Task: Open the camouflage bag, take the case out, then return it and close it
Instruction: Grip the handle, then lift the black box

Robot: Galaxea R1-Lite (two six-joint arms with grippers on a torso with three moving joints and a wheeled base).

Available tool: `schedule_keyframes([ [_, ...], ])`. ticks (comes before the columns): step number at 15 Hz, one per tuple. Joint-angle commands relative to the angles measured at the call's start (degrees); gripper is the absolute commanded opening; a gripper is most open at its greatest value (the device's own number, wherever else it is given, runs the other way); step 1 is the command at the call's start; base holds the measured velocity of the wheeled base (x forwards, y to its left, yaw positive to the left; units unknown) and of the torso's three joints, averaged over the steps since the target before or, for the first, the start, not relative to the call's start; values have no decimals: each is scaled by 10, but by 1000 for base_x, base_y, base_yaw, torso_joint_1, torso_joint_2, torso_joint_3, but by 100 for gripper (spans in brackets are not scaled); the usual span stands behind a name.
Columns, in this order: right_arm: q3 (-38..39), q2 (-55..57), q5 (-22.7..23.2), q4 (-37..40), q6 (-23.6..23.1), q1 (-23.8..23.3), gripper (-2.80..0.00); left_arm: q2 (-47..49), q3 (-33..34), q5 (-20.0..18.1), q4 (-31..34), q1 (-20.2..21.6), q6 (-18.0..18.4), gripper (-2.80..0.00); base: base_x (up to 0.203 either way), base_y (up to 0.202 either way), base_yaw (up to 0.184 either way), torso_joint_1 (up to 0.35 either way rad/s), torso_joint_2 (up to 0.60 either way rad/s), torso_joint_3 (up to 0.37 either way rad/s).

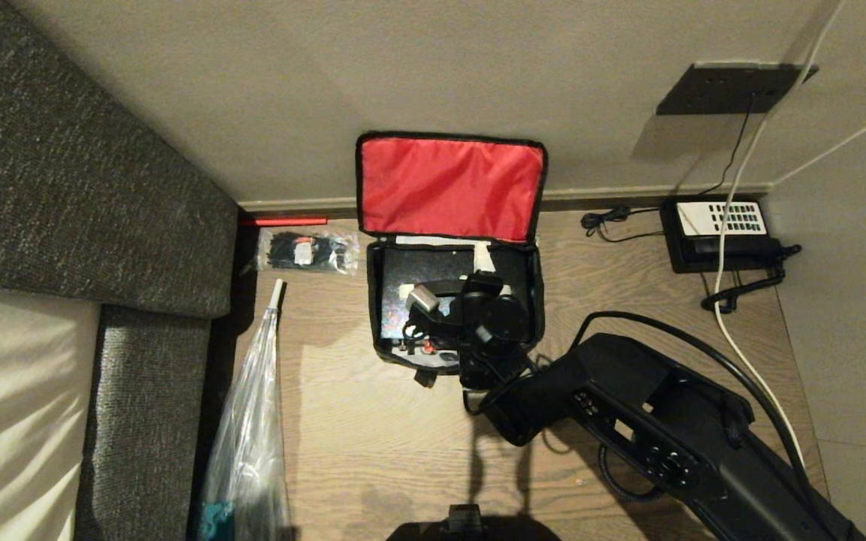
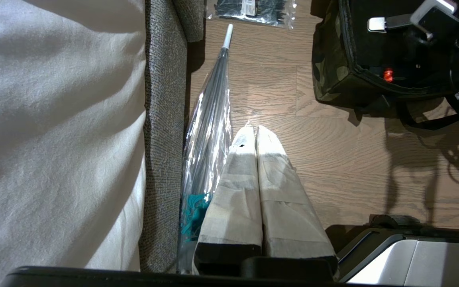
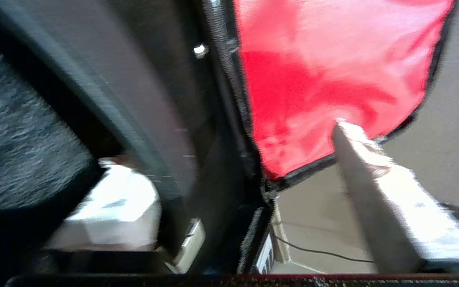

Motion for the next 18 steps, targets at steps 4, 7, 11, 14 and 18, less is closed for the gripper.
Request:
schedule_keyframes([
  [4, 3, 4, -5, -11, -4, 2, -280, -1, 2, 0, 0, 0, 0, -280, 0, 0, 0, 0, 0, 0],
  [7, 1, 5, -5, -12, -4, 4, -280, -1, 2, 0, 0, 0, 0, -280, 0, 0, 0, 0, 0, 0],
  [11, 3, 2, -5, -20, -4, 13, -280, -1, 2, 0, 0, 1, 0, -280, 0, 0, 0, 0, 0, 0],
  [14, 4, 1, -5, -21, -4, 15, -280, -1, 2, 0, 0, 0, 0, -280, 0, 0, 0, 0, 0, 0],
  [18, 4, -3, -38, -54, -10, 23, -280, -1, 2, 0, 0, 1, 0, -280, 0, 0, 0, 0, 0, 0],
])
